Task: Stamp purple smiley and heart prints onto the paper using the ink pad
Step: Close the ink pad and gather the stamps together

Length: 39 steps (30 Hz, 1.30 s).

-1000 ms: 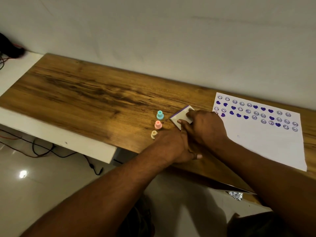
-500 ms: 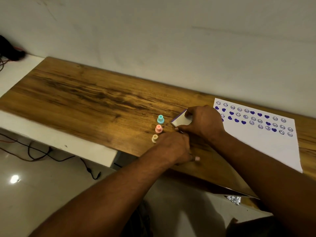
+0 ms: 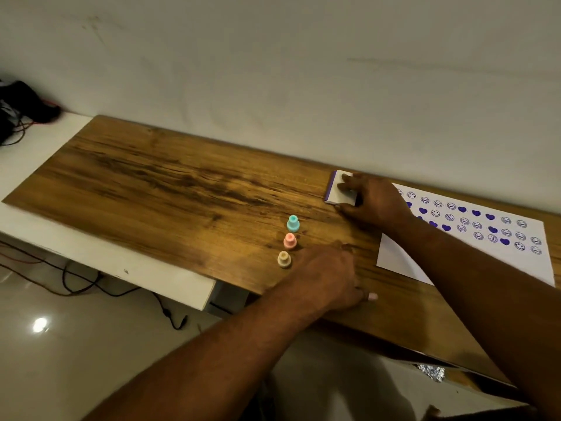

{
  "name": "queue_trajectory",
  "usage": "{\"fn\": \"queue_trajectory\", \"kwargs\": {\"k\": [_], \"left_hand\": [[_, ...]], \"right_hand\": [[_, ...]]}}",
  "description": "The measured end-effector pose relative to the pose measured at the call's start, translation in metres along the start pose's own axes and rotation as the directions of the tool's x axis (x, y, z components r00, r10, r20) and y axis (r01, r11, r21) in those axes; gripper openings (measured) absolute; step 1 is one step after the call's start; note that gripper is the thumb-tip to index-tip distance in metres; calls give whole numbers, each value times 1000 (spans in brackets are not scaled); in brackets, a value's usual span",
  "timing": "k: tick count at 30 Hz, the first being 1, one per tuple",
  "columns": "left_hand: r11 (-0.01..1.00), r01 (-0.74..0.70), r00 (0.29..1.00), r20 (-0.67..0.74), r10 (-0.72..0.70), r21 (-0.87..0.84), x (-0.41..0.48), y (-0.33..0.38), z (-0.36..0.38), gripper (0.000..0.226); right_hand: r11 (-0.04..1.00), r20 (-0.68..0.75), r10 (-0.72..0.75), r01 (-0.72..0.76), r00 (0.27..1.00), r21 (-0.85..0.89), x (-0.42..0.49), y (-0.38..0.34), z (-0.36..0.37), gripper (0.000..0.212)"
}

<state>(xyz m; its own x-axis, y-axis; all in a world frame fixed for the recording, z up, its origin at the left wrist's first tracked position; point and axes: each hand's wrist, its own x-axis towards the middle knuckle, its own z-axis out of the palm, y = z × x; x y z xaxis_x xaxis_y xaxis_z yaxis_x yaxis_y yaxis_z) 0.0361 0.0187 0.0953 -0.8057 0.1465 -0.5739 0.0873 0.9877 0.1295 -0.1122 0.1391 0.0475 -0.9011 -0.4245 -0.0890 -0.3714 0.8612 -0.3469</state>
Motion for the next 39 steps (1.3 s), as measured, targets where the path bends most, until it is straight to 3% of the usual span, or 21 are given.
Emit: {"fn": "queue_trajectory", "kwargs": {"k": [10, 15, 17, 20, 23, 26, 31, 33, 39], "left_hand": [[1000, 3, 1000, 8, -3, 5, 0, 4, -4, 85], [1000, -21, 1000, -6, 21, 9, -2, 3, -1, 82], [999, -32, 999, -16, 32, 2, -3, 2, 1, 77], [999, -36, 999, -15, 37, 17, -4, 1, 3, 72], [998, -61, 997, -37, 62, 26, -4, -1, 5, 67], [996, -86, 994, -62, 87, 17, -4, -3, 5, 61], [997, -70, 995, -71, 71, 7, 1, -7, 6, 59], [998, -59, 994, -89, 61, 20, 3, -11, 7, 60], [998, -61, 960, -276, 54, -17, 11, -16, -2, 53]], "right_hand": [[998, -49, -25, 28, 998, 64, 5, 13, 10, 70], [972, -239, -124, 166, 963, 164, -2, 6, 2, 60], [933, -180, -241, 279, 954, 228, -4, -8, 2, 55], [879, 22, -448, 436, 894, 194, 0, -34, 12, 53], [853, 123, -509, 481, 852, 201, 7, -48, 20, 51], [834, 137, -544, 517, 828, 190, 11, -56, 23, 46], [840, 140, -543, 533, 828, 103, 18, -62, 23, 37], [865, 109, -500, 500, 859, 36, 26, -60, 22, 38], [985, -52, -171, 171, 984, -17, 75, -32, 6, 42]]}}
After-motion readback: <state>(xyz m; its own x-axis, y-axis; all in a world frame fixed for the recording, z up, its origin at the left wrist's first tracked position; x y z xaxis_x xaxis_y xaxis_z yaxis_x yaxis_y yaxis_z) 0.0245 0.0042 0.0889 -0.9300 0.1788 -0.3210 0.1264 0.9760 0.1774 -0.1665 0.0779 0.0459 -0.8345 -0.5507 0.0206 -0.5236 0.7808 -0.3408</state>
